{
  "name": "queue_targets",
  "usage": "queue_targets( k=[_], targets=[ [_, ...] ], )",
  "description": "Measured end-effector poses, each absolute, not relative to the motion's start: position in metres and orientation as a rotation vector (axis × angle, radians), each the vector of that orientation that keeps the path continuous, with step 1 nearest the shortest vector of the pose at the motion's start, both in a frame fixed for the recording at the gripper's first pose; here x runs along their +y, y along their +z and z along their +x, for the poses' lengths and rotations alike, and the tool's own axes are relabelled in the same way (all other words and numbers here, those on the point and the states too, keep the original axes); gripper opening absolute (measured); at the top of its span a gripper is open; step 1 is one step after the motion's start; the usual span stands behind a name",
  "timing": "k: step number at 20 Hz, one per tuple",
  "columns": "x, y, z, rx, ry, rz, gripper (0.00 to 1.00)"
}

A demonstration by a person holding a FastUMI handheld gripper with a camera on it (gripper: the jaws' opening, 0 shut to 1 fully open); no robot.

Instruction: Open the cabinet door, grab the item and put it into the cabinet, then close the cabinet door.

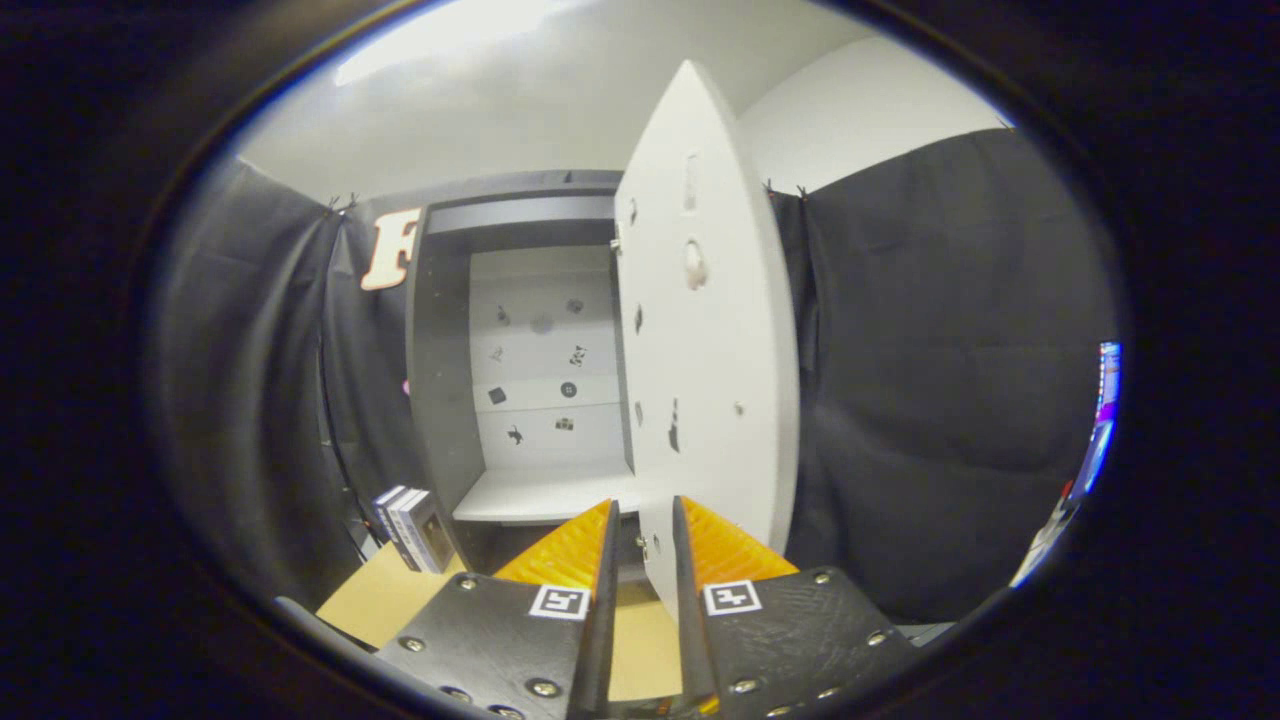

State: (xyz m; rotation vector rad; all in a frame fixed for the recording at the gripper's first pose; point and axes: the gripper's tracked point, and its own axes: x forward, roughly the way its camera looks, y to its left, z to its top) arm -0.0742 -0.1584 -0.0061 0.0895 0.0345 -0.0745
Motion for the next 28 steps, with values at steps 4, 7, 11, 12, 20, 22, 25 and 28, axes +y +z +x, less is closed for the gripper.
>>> queue_targets(
  k=[4,7,11,12,20,22,25,28],
  targets=[
    [-0.103,-0.041,-0.052,0.099,0.006,0.098,0.57],
    [-0.07,-0.07,-0.035,0.133,0.044,0.096,0.71],
    [-0.035,-0.129,-0.013,0.214,0.073,0.118,0.89],
    [-0.024,-0.146,-0.005,0.237,0.078,0.114,0.89],
    [0.02,-0.273,0.022,0.423,0.129,0.086,0.92],
    [0.016,-0.304,0.024,0.469,0.122,0.094,0.92],
    [0.02,-0.348,0.037,0.532,0.109,0.107,0.92],
    [0.023,-0.389,0.038,0.597,0.111,0.119,0.92]
  ],
)
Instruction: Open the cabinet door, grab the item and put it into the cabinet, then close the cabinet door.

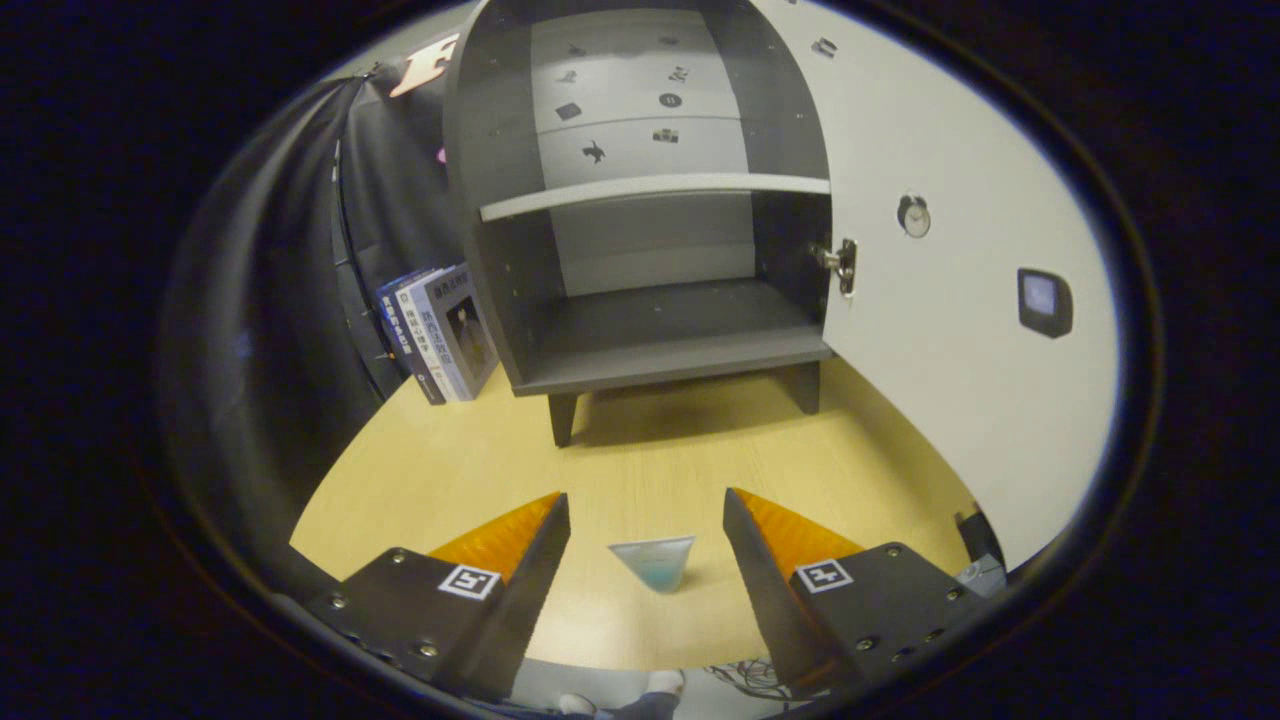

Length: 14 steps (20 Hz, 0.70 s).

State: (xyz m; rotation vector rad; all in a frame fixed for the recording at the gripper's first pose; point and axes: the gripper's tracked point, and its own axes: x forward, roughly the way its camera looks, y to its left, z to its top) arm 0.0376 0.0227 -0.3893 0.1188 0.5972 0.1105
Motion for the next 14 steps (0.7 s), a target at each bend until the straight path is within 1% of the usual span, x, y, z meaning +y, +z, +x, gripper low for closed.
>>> queue_targets(
  k=[4,7,8,10,11,12,13,14],
  targets=[
    [0.025,-0.427,0.042,0.639,0.105,0.102,0.92],
    [0.026,-0.442,0.045,0.646,0.104,0.1,0.9],
    [0.025,-0.446,0.046,0.646,0.097,0.093,0.85],
    [0.021,-0.45,0.049,0.635,0.085,0.075,0.81],
    [0.022,-0.45,0.049,0.633,0.092,0.079,0.67],
    [0.024,-0.45,0.049,0.621,0.097,0.077,0.65],
    [0.024,-0.45,0.049,0.628,0.102,0.069,0.56],
    [0.024,-0.45,0.05,0.627,0.109,0.066,0.56]
  ],
)
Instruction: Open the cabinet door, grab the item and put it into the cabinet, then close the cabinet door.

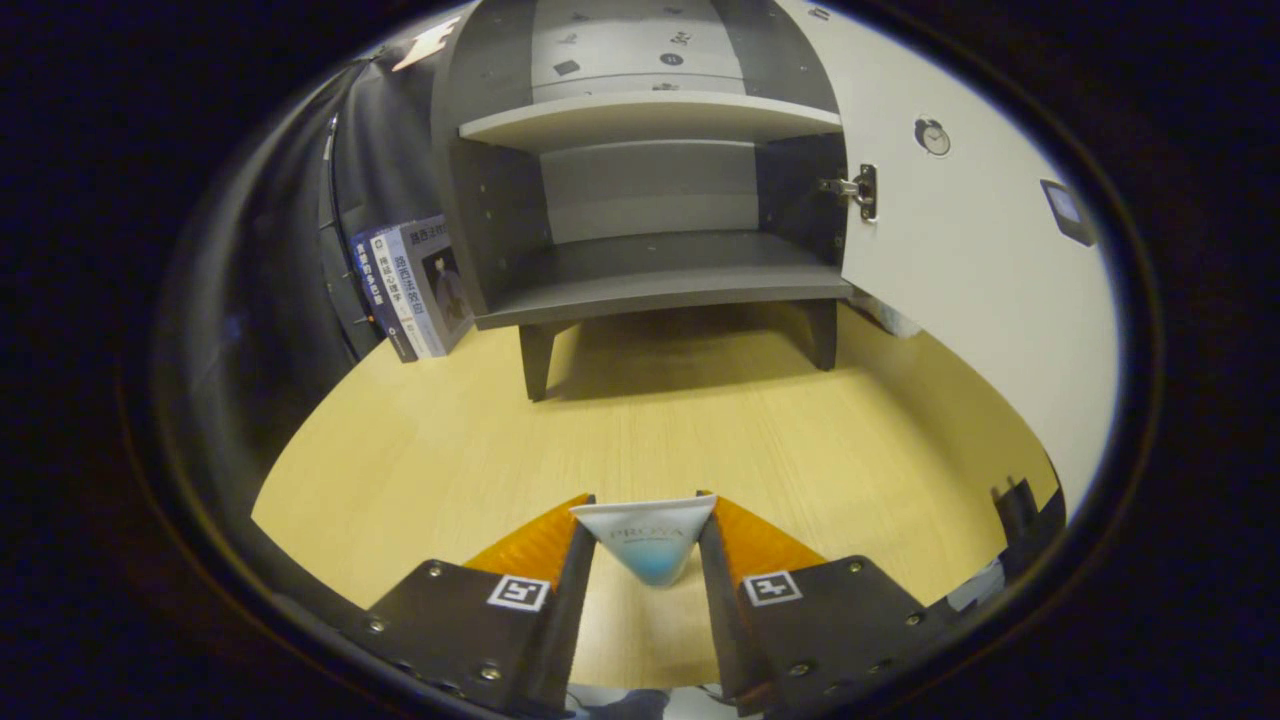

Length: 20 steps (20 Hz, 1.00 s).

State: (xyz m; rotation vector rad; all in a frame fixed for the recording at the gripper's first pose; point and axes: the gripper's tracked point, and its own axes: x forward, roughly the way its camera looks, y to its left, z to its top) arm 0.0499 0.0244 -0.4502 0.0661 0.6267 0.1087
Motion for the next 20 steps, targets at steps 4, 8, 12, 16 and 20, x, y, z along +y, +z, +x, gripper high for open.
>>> queue_targets(
  k=[4,8,12,16,20],
  targets=[
    [0.027,-0.447,0.049,0.636,0.139,0.054,0.56],
    [0.03,-0.423,0.051,0.613,0.161,0.051,0.56],
    [0.028,-0.375,0.068,0.557,0.177,0.03,0.56],
    [0.026,-0.305,0.093,0.474,0.187,0.024,0.56],
    [0.03,-0.223,0.124,0.366,0.208,0.012,0.56]
  ],
)
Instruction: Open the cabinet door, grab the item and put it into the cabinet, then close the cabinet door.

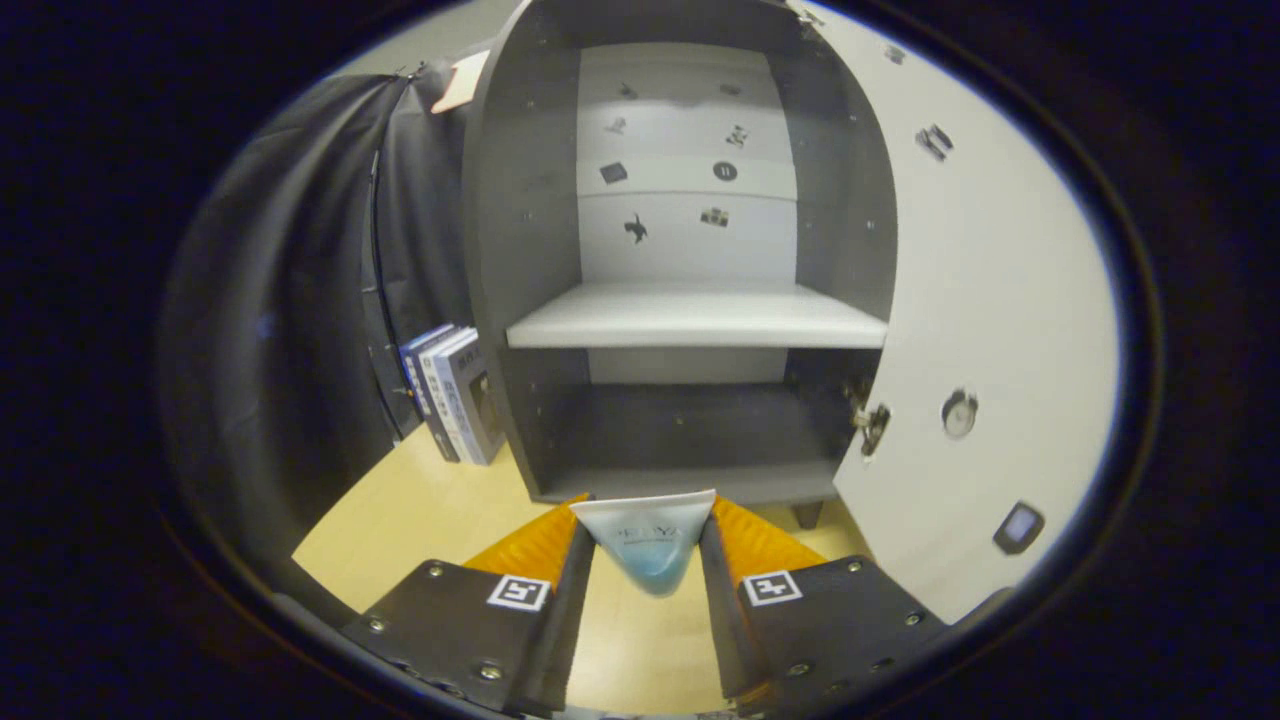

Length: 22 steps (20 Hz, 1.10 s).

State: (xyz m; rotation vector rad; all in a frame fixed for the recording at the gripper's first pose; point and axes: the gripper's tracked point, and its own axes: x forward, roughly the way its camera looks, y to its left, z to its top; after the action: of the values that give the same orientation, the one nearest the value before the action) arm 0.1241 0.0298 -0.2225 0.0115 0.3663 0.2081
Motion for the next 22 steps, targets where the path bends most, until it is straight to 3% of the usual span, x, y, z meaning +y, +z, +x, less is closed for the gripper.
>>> queue_targets(
  k=[9,16,22],
  targets=[
    [0.037,-0.093,0.226,0.21,0.21,0.041,0.55],
    [0.029,-0.091,0.306,0.22,0.16,0.052,0.55],
    [0.027,-0.108,0.328,0.247,0.144,0.036,0.55]
  ],
)
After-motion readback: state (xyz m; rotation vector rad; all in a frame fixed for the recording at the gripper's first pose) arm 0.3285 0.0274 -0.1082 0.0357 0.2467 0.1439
